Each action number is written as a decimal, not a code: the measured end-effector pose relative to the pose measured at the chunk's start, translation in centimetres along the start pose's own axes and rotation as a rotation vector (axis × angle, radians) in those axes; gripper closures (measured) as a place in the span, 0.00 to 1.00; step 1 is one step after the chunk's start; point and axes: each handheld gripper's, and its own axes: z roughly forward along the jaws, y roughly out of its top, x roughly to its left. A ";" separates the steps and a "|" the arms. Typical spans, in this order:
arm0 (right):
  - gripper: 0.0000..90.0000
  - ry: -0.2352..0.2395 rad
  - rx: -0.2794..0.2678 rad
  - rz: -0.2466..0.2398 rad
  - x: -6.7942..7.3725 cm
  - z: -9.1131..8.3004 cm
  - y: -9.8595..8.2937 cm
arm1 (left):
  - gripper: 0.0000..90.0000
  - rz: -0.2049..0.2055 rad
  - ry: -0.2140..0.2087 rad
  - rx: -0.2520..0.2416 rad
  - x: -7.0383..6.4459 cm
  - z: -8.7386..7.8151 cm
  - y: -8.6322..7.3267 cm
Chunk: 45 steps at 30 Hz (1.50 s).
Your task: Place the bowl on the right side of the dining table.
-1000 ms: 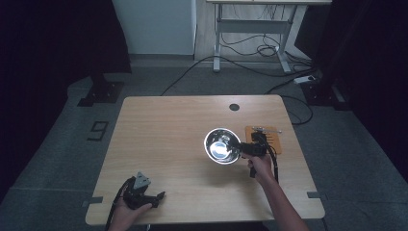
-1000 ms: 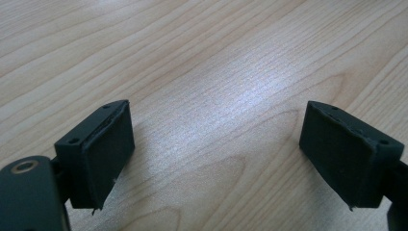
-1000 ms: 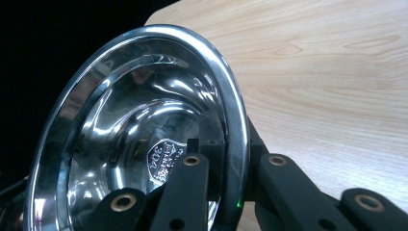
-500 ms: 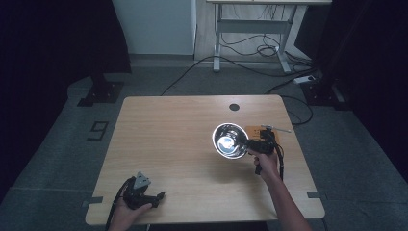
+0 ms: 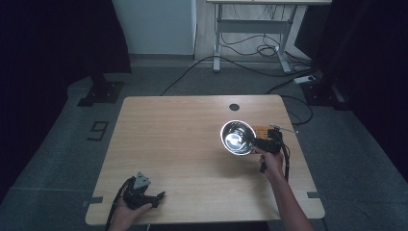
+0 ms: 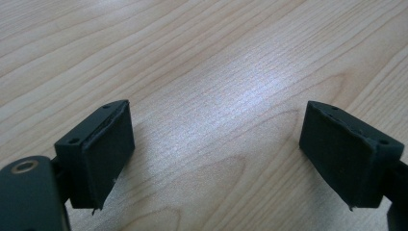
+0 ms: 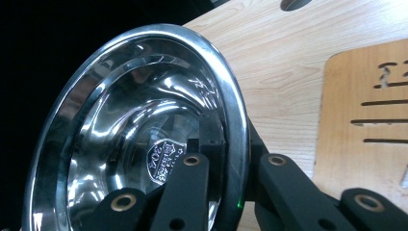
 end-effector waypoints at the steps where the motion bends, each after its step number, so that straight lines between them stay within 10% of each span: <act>1: 0.95 -0.004 -0.002 0.000 -0.1 0.0 0.0 | 0.13 0.000 0.000 0.000 0.0 0.0 0.0; 45: 0.96 -0.127 -0.079 0.076 -4.5 -1.5 0.7 | 0.13 0.000 0.000 0.000 0.0 0.0 0.0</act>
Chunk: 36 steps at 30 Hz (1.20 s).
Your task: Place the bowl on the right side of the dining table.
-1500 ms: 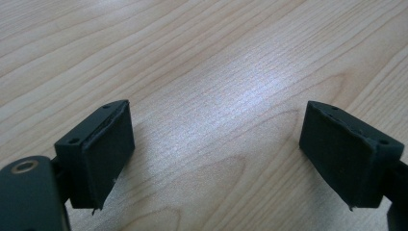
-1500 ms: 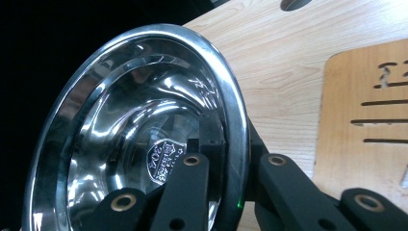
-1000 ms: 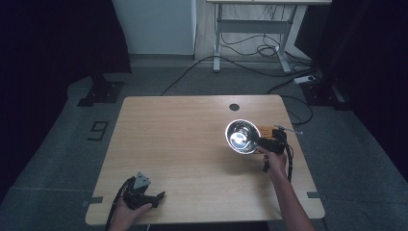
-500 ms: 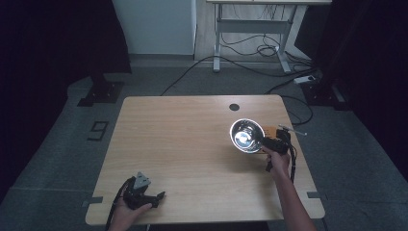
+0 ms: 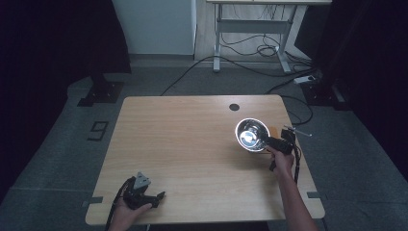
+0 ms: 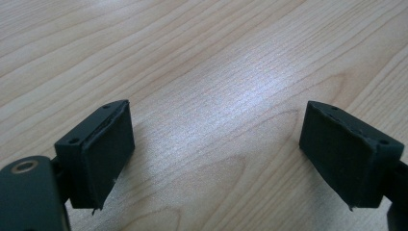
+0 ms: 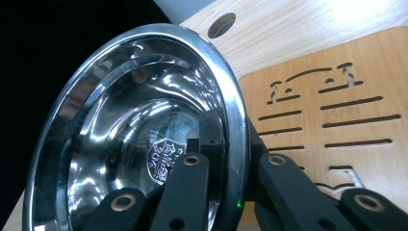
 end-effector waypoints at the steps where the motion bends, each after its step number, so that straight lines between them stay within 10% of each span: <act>1: 0.96 0.000 0.000 0.000 0.0 0.0 0.0 | 0.13 0.000 0.000 0.000 0.0 0.0 0.0; 36: 0.95 -0.075 -0.046 0.044 -2.7 -0.9 0.6 | 0.13 0.000 0.000 0.000 0.0 0.0 0.0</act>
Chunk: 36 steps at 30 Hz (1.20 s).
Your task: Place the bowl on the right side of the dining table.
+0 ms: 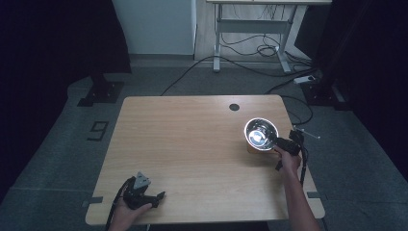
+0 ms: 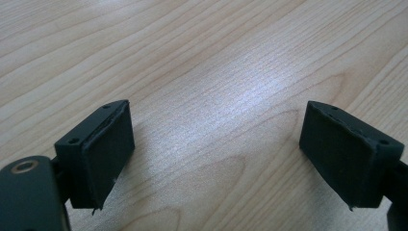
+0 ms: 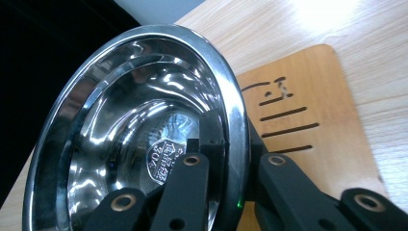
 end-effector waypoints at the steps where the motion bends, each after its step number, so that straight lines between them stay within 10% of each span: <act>1: 0.95 0.000 0.000 0.000 0.0 0.0 0.0 | 0.13 0.000 0.000 0.000 0.0 0.0 0.0; 36: 0.95 -0.125 -0.019 0.030 -3.3 2.0 0.6 | 0.13 -0.001 0.000 -0.001 0.0 0.0 0.0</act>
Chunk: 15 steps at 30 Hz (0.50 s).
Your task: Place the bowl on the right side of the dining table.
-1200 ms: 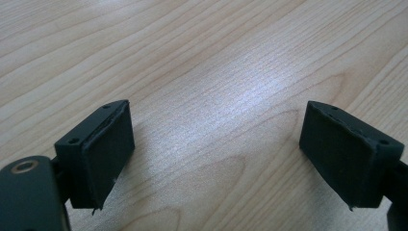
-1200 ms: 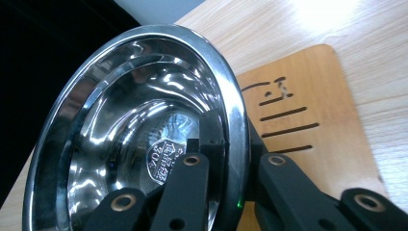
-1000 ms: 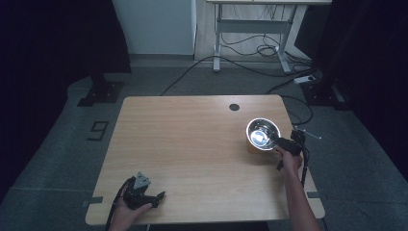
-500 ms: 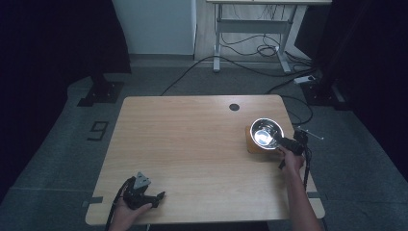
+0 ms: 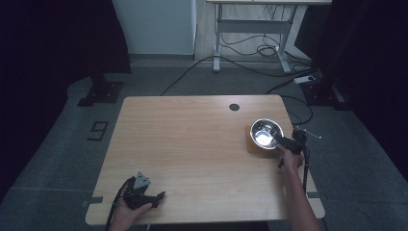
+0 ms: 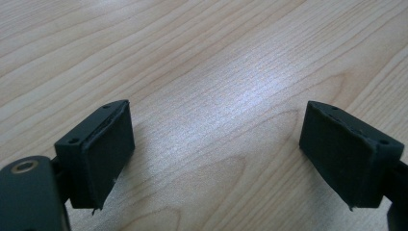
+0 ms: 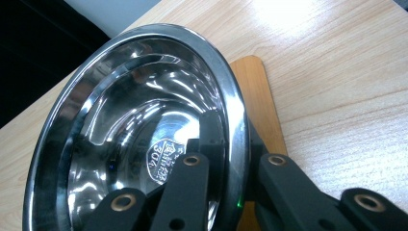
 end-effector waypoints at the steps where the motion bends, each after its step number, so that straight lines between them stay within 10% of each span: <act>1: 0.95 -0.004 -0.001 -0.001 0.0 0.1 0.0 | 0.13 0.000 0.000 0.000 0.0 0.0 0.0; 15: 0.95 -0.020 -0.004 -0.005 -0.4 0.6 -0.1 | 0.13 0.000 0.000 0.000 0.0 0.0 0.0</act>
